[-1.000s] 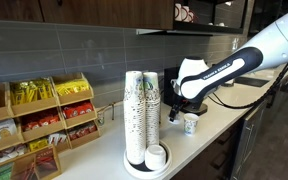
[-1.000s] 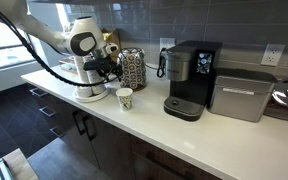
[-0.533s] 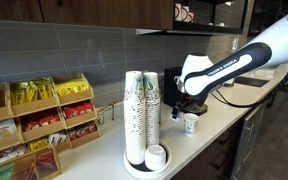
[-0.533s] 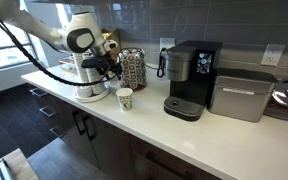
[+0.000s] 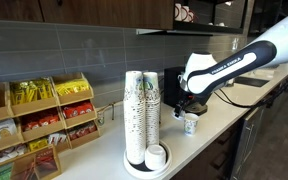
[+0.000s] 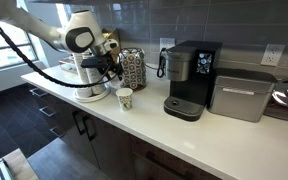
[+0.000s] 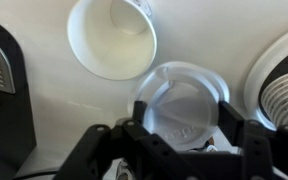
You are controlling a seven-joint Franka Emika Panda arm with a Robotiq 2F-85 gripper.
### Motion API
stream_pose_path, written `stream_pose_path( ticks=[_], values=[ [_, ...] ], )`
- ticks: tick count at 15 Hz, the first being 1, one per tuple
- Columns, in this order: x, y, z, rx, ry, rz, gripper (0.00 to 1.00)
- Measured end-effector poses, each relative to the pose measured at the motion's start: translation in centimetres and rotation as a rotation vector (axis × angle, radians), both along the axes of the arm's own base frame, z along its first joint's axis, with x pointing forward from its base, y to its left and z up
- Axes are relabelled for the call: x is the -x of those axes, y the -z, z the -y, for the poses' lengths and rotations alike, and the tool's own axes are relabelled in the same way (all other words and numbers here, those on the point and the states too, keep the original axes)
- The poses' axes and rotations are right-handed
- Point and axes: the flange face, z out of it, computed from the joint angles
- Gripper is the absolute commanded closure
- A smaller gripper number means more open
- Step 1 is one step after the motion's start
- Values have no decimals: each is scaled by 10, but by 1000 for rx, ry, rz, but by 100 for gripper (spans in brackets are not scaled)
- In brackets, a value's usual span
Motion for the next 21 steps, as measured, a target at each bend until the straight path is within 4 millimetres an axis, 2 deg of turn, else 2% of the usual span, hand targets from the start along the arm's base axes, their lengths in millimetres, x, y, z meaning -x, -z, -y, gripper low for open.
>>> stream_pose_path(
  ticks=[10, 21],
  values=[
    [3, 0, 22, -8, 101, -7, 24],
    [8, 6, 44, 13, 206, -44, 26]
  ],
)
